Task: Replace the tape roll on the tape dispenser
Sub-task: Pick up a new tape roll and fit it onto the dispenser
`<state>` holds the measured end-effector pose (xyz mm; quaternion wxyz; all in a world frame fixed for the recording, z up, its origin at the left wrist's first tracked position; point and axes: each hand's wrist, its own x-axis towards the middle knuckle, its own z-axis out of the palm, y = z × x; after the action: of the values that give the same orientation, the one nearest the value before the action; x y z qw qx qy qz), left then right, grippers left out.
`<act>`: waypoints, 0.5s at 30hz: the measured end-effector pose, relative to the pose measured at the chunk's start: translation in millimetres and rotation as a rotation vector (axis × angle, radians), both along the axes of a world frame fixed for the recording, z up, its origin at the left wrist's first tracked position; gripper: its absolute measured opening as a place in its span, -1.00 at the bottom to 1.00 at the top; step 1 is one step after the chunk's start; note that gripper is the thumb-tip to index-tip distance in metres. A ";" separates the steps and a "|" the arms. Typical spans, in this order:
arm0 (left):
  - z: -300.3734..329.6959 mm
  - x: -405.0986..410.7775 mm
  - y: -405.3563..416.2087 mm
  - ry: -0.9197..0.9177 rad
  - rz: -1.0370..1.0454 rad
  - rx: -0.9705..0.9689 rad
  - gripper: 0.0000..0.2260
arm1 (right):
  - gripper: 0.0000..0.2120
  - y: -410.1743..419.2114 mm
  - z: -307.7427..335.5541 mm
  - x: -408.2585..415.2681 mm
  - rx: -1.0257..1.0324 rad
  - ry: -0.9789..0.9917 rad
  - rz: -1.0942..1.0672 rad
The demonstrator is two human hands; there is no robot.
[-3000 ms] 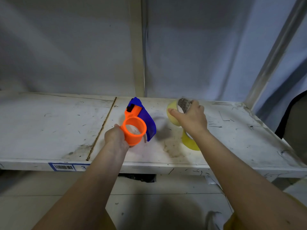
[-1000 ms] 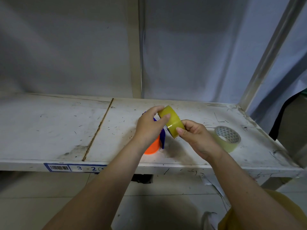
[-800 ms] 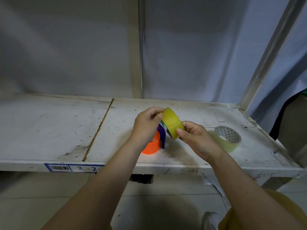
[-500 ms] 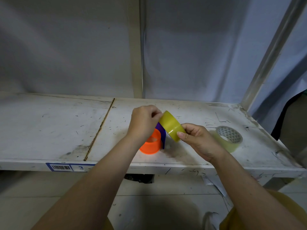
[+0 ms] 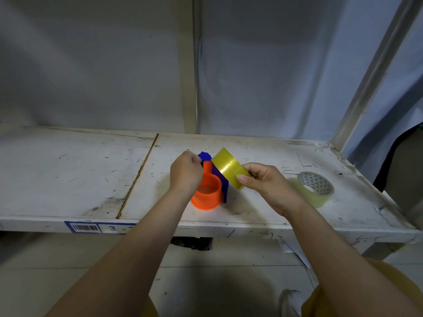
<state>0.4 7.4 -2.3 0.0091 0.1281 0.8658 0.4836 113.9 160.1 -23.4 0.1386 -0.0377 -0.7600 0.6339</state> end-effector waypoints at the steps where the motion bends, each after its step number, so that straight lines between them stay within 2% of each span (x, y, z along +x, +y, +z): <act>1: -4.8 -1.8 -2.0 -0.057 0.049 -0.049 -0.81 | -0.85 -3.3 1.9 -2.8 0.035 0.004 -0.014; 3: -12.4 -3.2 -6.8 -0.211 0.112 -0.135 -0.72 | -0.87 -13.1 5.9 -9.2 0.089 0.027 -0.040; 5: -18.3 -0.5 -10.7 -0.367 0.082 -0.192 -0.63 | -0.92 -24.7 9.7 -16.8 0.117 0.056 -0.071; 9: -20.3 10.2 -14.2 -0.498 -0.044 -0.278 -0.72 | -0.93 -44.9 13.3 -30.4 0.137 0.071 -0.101; 12: -18.9 8.6 -13.1 -0.513 -0.008 -0.189 -0.75 | -0.93 -53.2 10.7 -36.8 0.191 0.046 -0.120; 15: -16.0 5.8 -15.5 -0.551 0.070 0.047 -0.80 | -0.94 -53.4 9.1 -38.5 0.233 0.018 -0.178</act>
<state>6.1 -8.1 -18.3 0.2243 -0.0382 0.8233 0.5201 75.5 106.8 -14.3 0.2043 -0.0828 -0.8209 0.5268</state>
